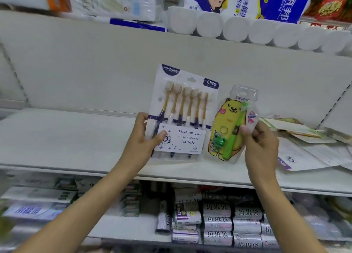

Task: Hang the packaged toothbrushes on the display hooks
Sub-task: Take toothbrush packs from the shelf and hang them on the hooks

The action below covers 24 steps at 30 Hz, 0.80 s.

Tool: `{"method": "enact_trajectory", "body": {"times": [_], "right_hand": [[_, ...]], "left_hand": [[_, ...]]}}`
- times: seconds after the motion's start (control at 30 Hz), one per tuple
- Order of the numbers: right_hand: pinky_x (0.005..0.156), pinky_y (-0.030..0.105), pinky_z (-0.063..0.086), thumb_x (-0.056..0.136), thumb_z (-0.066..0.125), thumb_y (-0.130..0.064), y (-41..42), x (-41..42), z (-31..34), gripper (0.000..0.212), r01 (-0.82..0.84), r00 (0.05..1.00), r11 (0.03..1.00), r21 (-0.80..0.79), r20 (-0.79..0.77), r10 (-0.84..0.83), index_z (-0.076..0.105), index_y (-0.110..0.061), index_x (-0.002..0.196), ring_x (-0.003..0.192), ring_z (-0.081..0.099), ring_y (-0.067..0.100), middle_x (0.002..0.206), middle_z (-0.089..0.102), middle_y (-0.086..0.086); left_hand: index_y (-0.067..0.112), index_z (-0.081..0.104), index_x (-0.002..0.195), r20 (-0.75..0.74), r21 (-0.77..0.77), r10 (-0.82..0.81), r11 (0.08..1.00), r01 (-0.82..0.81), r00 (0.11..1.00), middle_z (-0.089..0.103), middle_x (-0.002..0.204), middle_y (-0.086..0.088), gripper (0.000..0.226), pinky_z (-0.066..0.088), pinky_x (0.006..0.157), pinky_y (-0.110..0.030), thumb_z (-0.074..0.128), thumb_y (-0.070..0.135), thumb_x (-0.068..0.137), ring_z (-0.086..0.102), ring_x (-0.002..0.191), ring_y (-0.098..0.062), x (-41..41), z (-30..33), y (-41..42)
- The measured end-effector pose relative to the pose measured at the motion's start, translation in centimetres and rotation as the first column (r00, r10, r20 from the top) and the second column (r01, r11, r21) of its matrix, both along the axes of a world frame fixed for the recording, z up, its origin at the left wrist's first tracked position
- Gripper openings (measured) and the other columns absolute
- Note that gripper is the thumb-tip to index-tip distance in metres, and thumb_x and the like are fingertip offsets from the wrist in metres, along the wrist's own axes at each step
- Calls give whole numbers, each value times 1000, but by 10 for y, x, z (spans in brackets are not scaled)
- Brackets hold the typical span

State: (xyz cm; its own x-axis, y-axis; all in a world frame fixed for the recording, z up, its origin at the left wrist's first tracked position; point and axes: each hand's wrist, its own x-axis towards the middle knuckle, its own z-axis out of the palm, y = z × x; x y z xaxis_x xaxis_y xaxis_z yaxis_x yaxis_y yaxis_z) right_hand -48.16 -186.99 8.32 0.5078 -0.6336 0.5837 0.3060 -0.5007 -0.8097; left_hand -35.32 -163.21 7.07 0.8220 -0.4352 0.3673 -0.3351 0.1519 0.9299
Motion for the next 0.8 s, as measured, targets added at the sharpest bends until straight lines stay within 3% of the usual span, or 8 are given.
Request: {"method": "enact_trajectory", "body": {"times": [0.07, 0.13, 0.27, 0.43, 0.57, 0.67, 0.8], "right_hand": [[62, 35, 31, 96, 65, -29, 22, 10, 1, 35, -55, 998, 998, -22, -33, 54, 44, -10, 75, 66, 37, 18, 65, 41, 17], [60, 34, 28, 99, 61, -19, 42, 21, -1, 36, -85, 995, 995, -55, -55, 82, 40, -5, 74, 63, 33, 20, 63, 36, 16], [63, 32, 52, 99, 60, -14, 87, 39, -3, 11, -213, 976, 977, -25, -44, 212, 63, -5, 92, 72, 62, 14, 78, 70, 4], [67, 22, 55, 97, 62, -11, 148, 55, -5, 5, -336, 940, 941, -34, -68, 334, 67, -11, 95, 77, 68, 7, 85, 74, -9], [75, 40, 59, 97, 63, -14, 202, 65, -6, 6, -407, 910, 912, -52, -111, 399, 68, -10, 98, 86, 71, 19, 91, 75, -2], [76, 37, 61, 96, 64, -14, 251, 71, -7, 6, -463, 882, 885, -50, -130, 454, 69, -17, 98, 87, 72, 14, 92, 75, -6], [76, 29, 61, 95, 65, -16, 319, 76, -13, 11, -547, 831, 836, -50, -153, 535, 70, -16, 105, 91, 73, 9, 95, 76, -8]], "left_hand": [[25, 47, 112, 12, -13, 71, 997, -71, 997, 68, 109, -11, 29, 54, 83, -31, 64, 7, 95, 68, 96, -19, 1, -3, 25], [24, 49, 112, 11, -45, 140, 989, -139, 990, 68, 108, -12, 29, 54, 78, -25, 63, 5, 94, 68, 97, -20, 0, -5, 50], [23, 52, 111, -31, -119, 263, 957, -265, 964, 70, 103, -5, 28, 56, 80, -25, 61, 2, 95, 68, 95, -15, -7, -5, 107], [28, 55, 111, -61, -151, 389, 907, -394, 919, 70, 113, -14, 31, 53, 96, -51, 62, 3, 94, 66, 108, -35, -14, -10, 187], [14, 51, 125, -101, -190, 456, 863, -467, 884, 70, 117, -10, 36, 57, 91, -34, 62, 3, 93, 68, 108, -26, -22, -16, 252], [16, 54, 121, -110, -212, 500, 833, -512, 859, 71, 114, -3, 34, 57, 86, -26, 65, 7, 90, 68, 105, -18, -29, -20, 305], [18, 55, 120, -177, -226, 522, 804, -551, 834, 69, 118, -3, 38, 53, 93, -36, 65, 23, 84, 67, 110, -21, -38, -30, 372]]}}
